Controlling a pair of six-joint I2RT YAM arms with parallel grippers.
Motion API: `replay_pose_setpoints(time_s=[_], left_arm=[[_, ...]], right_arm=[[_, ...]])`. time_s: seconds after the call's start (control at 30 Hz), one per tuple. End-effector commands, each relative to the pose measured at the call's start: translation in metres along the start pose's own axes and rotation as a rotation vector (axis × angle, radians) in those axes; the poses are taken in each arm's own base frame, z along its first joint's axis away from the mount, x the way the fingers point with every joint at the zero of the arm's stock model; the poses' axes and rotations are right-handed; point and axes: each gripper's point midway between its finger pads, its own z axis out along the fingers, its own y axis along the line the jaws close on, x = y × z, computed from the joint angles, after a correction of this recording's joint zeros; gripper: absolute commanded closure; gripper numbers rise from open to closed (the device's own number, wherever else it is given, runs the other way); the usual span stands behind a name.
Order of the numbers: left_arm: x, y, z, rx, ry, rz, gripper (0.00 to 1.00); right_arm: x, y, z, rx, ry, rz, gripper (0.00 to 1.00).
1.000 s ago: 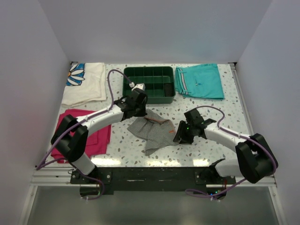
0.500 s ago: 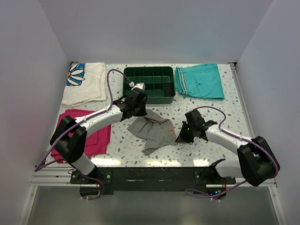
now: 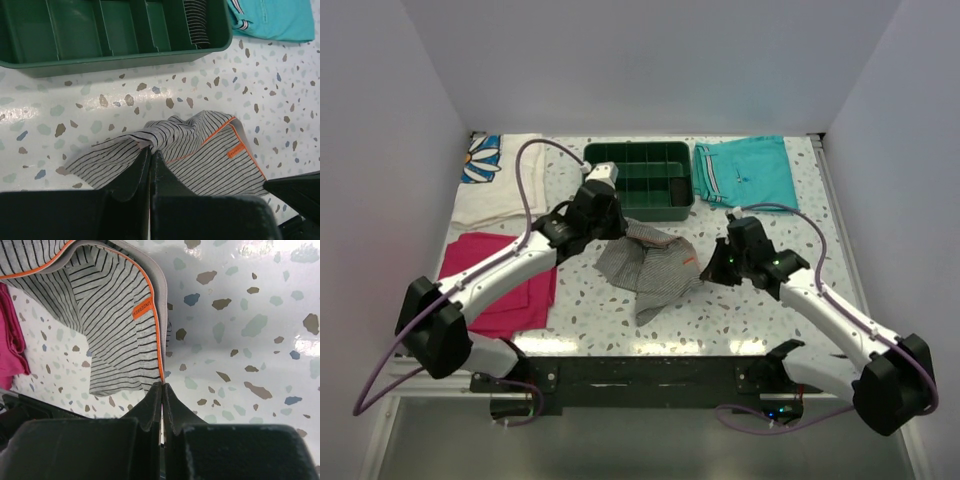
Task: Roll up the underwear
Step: Flatten out the underwear at the center of the board.
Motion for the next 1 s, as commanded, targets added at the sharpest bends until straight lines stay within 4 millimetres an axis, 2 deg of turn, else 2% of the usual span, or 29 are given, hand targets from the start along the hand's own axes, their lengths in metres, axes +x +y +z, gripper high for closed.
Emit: replay_pose_setpoints(time_s=[0.0,0.07,0.1,0.13,0.17,0.2,0.27,0.43,0.47,0.53,0.57,0.63,0.67,0.77,0.8,0.87,0.9,0.97], left_arm=[[-0.019,0.000,-0.038,0.038,-0.075,-0.002,1.00],[-0.024,-0.003,-0.059,0.077,-0.103,-0.014,1.00],[-0.026,-0.004,-0.066,0.088,-0.114,-0.019,1.00],[-0.025,-0.003,-0.073,0.095,-0.111,-0.023,1.00],[-0.031,-0.005,-0.088,0.117,-0.139,-0.030,1.00],[-0.031,-0.006,-0.095,0.126,-0.144,-0.032,1.00],[-0.033,-0.005,-0.113,0.139,-0.154,-0.042,1.00],[-0.025,-0.011,-0.142,0.177,-0.125,-0.057,1.00],[-0.022,-0.018,-0.151,0.205,-0.120,-0.053,1.00],[-0.012,-0.024,-0.159,0.215,-0.077,-0.067,1.00],[-0.009,-0.037,-0.170,0.254,-0.066,-0.058,1.00],[0.000,-0.043,-0.180,0.249,-0.032,-0.084,1.00],[0.002,-0.053,-0.192,0.284,-0.019,-0.082,1.00],[0.007,-0.058,-0.208,0.291,0.017,-0.123,1.00],[0.009,-0.053,-0.210,0.268,0.026,-0.131,1.00],[0.010,-0.048,-0.210,0.231,0.035,-0.168,1.00],[0.014,-0.039,-0.205,0.181,0.040,-0.166,1.00],[0.027,-0.030,-0.188,0.106,0.072,-0.156,1.00]], right_arm=[[-0.030,0.020,-0.036,-0.046,-0.105,-0.114,1.00],[-0.044,0.033,-0.052,-0.081,-0.143,-0.158,1.00],[-0.045,0.035,-0.058,-0.086,-0.143,-0.194,1.00],[-0.044,0.045,-0.066,-0.136,-0.137,-0.224,1.00],[-0.052,0.056,-0.078,-0.172,-0.161,-0.249,1.00],[-0.050,0.057,-0.083,-0.178,-0.149,-0.276,1.00],[-0.053,0.076,-0.103,-0.264,-0.159,-0.320,1.00],[-0.044,0.104,-0.144,-0.422,-0.134,-0.411,1.00],[-0.039,0.116,-0.159,-0.496,-0.118,-0.435,1.00],[-0.031,0.124,-0.174,-0.557,-0.097,-0.456,1.00],[-0.027,0.133,-0.187,-0.616,-0.088,-0.472,1.00],[-0.020,0.141,-0.204,-0.681,-0.072,-0.483,1.00],[-0.019,0.145,-0.215,-0.710,-0.077,-0.493,1.00],[-0.011,0.151,-0.238,-0.770,-0.071,-0.505,1.00],[-0.009,0.150,-0.242,-0.779,-0.076,-0.508,1.00],[-0.012,0.143,-0.234,-0.723,-0.085,-0.481,1.00],[-0.019,0.135,-0.220,-0.646,-0.097,-0.453,1.00],[-0.018,0.113,-0.193,-0.510,-0.048,-0.406,1.00]])
